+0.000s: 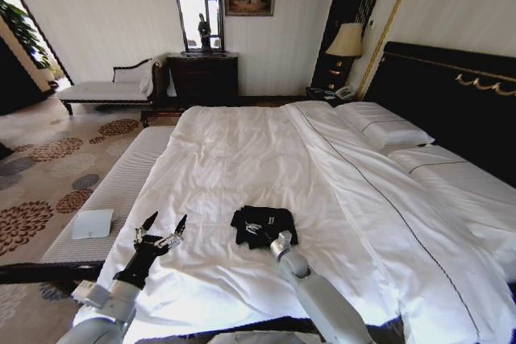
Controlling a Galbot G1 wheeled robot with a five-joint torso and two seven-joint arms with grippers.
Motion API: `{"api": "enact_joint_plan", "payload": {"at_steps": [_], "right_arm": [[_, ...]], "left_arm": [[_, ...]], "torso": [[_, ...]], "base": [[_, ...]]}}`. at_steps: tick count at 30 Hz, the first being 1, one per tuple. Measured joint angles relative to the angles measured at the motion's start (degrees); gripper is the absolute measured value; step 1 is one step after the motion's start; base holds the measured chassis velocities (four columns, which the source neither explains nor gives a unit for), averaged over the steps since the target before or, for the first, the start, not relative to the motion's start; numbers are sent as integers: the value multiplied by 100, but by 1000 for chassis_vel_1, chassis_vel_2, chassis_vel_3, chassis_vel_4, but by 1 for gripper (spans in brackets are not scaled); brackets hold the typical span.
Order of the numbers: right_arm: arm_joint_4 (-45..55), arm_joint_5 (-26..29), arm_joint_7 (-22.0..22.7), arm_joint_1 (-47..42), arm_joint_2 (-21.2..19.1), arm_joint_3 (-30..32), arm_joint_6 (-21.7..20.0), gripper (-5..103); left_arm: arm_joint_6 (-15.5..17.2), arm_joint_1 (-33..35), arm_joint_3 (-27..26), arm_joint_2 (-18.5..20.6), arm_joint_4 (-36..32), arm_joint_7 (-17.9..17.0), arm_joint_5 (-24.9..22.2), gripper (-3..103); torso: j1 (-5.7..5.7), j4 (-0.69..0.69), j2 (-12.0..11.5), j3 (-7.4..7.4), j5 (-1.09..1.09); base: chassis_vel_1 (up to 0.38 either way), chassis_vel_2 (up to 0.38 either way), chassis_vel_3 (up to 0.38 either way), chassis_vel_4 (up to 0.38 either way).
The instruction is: Fold the clothes on the bed.
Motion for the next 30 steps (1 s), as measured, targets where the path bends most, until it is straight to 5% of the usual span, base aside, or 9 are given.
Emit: {"api": "enact_joint_plan", "payload": {"at_steps": [6, 12, 20, 23, 30], "right_arm": [[171, -25, 18, 4, 48, -103, 18, 100], [549, 18, 28, -208, -215, 420, 24, 100], [1040, -200, 30, -984, -739, 1922, 447, 100], [1398, -251, -160, -1602, -981, 2925, 692, 100], [2011, -565, -470, -2528, -882, 4010, 874, 100]], "left_arm": [[0, 0, 0, 0, 0, 0, 0, 100], [0, 0, 0, 0, 0, 0, 0, 100], [0, 0, 0, 0, 0, 0, 0, 100], [0, 0, 0, 0, 0, 0, 0, 100], [0, 0, 0, 0, 0, 0, 0, 100]], "torso": [[0, 1, 0, 0, 1], [0, 0, 0, 0, 1], [0, -1, 0, 0, 3], [0, -3, 0, 0, 1], [0, -2, 0, 0, 2]], "base": [[0, 0, 0, 0], [0, 0, 0, 0], [0, 0, 0, 0], [0, 0, 0, 0], [0, 0, 0, 0]]}}
